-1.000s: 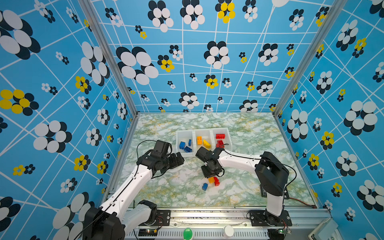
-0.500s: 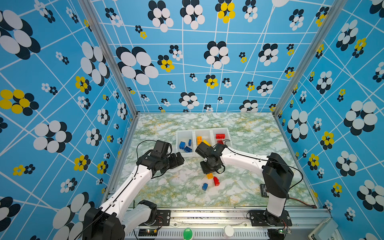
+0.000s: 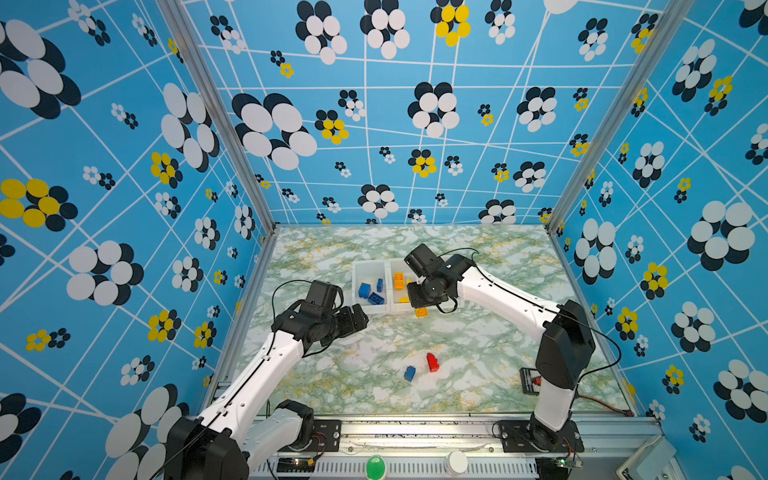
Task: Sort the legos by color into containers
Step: 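Grasp the yellow brick with the right gripper and carry it over the middle compartment, then open the right gripper to drop the yellow brick into the middle compartment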
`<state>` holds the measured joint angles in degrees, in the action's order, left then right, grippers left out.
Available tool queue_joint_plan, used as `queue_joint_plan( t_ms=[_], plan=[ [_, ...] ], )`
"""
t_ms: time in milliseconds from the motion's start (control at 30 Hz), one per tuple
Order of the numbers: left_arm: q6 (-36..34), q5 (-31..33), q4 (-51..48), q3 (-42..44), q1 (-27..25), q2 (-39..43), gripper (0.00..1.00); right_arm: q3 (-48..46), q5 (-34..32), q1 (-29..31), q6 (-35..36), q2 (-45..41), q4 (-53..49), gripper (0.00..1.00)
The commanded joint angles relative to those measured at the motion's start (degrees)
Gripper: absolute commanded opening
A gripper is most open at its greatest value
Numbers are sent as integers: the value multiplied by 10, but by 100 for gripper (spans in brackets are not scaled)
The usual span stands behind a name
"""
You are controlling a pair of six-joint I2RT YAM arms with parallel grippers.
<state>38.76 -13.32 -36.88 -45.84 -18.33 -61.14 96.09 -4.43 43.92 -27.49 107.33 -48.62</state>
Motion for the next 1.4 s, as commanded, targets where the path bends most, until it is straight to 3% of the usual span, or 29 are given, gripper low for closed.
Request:
queue_joint_plan(
  t_ms=[0,467,900,1200,1367],
  plan=[
    [-11,1,-13,-14,5,10,97,37,-19,-13,27,32,-5,26],
    [-10,5,-19,-14,5,12,97,252,-35,-45,79,212,-32,26],
    [-13,8,-30,-18,7,16,97,388,-73,-63,116,315,-72,26],
    [-15,9,-32,-24,9,10,97,443,-73,-68,128,347,-99,46],
    [-14,8,-28,-29,8,2,97,442,-68,-69,125,336,-102,48]
  ],
)
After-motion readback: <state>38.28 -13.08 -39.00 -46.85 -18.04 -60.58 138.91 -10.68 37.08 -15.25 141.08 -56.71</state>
